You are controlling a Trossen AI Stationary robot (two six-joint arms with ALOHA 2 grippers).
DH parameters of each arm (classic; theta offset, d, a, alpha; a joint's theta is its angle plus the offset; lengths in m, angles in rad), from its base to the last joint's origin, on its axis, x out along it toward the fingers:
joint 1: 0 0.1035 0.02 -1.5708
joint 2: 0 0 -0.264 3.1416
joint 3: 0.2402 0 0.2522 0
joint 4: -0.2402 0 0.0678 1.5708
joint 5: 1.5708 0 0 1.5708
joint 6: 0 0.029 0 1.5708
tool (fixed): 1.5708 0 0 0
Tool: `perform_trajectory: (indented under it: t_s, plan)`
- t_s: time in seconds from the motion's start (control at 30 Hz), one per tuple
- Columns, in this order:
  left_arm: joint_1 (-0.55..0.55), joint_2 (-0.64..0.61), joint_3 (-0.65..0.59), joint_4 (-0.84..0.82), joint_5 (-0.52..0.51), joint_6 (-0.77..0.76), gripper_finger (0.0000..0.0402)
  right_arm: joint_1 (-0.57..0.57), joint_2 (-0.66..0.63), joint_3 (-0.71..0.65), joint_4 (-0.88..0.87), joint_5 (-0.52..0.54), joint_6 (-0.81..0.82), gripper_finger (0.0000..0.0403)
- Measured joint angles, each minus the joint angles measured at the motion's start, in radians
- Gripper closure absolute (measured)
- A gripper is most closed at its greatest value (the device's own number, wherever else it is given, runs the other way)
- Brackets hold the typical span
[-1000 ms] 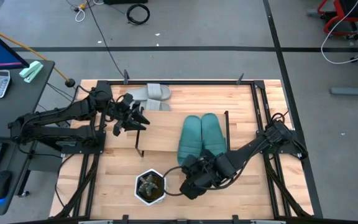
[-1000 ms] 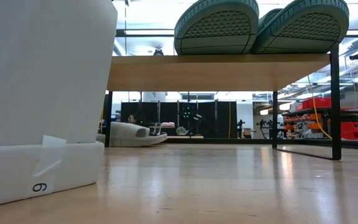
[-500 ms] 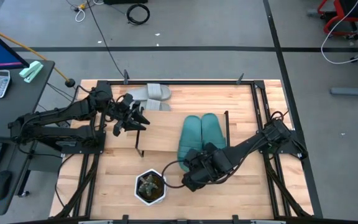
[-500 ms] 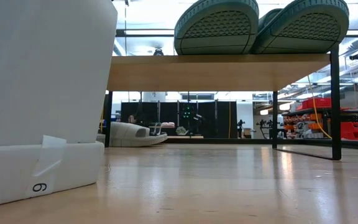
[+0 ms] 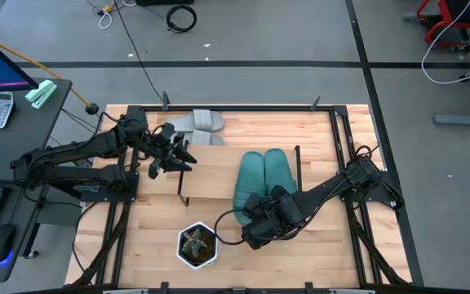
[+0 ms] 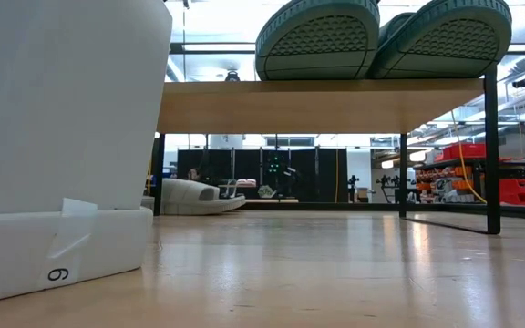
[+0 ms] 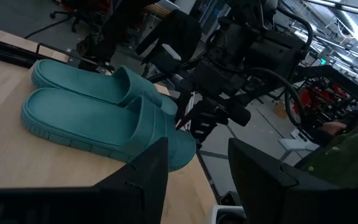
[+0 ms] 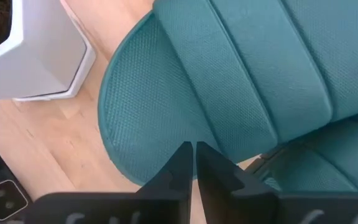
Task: Pick and place slides into the shelf
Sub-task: Put the green slide on the shelf
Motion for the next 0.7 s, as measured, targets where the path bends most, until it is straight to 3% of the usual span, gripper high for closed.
perform_trajectory:
  t_s: [0.7]
  plan:
    - [0.001, 0.0, 0.0, -0.004, -0.001, 0.015, 0.023, 0.001, -0.104, 0.001, -0.061, 0.023, 0.009, 0.0376]
